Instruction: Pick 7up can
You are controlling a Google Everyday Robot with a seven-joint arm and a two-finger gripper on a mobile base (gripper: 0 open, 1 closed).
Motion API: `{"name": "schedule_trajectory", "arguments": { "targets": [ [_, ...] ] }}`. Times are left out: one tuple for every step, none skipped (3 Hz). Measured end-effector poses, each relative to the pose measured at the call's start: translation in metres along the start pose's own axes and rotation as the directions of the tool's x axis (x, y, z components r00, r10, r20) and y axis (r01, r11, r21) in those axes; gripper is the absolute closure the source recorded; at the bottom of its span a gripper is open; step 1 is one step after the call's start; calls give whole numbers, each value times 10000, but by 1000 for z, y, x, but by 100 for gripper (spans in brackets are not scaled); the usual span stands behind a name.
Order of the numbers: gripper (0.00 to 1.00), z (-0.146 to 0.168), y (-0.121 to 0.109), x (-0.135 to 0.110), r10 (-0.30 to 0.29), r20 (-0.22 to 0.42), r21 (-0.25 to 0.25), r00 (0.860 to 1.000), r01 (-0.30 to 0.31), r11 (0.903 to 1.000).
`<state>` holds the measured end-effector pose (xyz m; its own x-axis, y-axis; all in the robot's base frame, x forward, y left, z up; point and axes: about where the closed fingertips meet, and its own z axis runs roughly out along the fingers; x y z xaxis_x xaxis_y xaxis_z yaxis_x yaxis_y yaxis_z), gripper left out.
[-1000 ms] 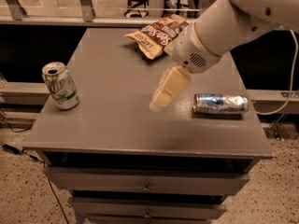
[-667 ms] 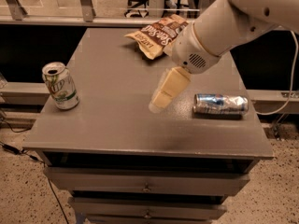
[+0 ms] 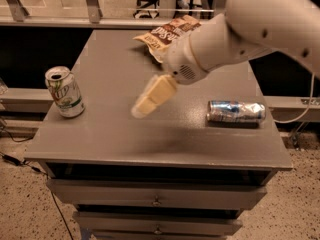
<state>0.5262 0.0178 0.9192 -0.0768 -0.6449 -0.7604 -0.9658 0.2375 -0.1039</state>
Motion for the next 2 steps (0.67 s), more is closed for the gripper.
{"name": "schedule_trajectory", "arguments": {
  "targets": [
    [0,40,-11,-29,-83,1226,-40,9924,89,10000],
    [0,78,-15,-64,-172,2328,-283,9724,244,9993]
  ]
}}
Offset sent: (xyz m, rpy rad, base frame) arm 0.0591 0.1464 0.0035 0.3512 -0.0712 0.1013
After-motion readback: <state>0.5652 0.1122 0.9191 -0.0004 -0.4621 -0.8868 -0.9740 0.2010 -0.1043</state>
